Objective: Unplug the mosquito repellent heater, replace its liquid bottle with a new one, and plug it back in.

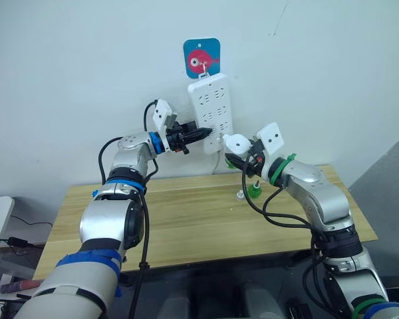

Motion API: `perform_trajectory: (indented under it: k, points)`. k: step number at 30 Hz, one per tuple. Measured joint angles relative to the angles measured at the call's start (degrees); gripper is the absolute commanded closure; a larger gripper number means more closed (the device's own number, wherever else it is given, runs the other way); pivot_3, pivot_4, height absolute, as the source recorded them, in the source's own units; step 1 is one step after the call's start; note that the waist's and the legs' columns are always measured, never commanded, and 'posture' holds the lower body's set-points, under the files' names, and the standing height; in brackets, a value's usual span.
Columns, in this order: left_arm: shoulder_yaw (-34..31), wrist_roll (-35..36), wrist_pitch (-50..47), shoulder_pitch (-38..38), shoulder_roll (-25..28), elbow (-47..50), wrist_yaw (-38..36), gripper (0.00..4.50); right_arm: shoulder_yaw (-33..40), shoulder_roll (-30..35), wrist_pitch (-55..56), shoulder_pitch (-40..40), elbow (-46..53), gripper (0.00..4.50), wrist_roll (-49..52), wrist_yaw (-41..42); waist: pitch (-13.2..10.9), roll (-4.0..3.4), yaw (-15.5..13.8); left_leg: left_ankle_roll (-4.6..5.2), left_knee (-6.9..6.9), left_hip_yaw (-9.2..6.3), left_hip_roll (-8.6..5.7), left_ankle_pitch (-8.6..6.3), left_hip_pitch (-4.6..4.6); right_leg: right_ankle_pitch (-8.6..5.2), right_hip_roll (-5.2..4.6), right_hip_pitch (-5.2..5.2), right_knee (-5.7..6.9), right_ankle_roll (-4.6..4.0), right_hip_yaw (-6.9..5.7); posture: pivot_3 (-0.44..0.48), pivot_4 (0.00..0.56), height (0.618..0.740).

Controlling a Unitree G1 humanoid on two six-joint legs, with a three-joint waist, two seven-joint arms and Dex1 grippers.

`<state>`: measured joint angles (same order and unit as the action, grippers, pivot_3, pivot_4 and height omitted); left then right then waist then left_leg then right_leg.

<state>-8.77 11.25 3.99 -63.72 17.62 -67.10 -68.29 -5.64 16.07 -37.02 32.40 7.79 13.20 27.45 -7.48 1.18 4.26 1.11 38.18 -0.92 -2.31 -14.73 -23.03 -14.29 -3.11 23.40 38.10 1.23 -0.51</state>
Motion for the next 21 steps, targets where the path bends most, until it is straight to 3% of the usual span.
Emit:
perform_trajectory:
  k: [21]
  points:
    - [0.07, -0.41, 1.16, 0.04, 0.64, 0.00, 0.35, 3.13, -0.58, -0.40, -2.15, 4.46, -2.66, 1.56, -1.60, -0.45, 0.00, 0.00, 0.32, -0.01, 0.00, 0.00, 0.01, 0.00, 0.00, 0.00, 0.00, 0.04, 0.05, 0.00, 0.02, -0.120, 0.085, 0.740]
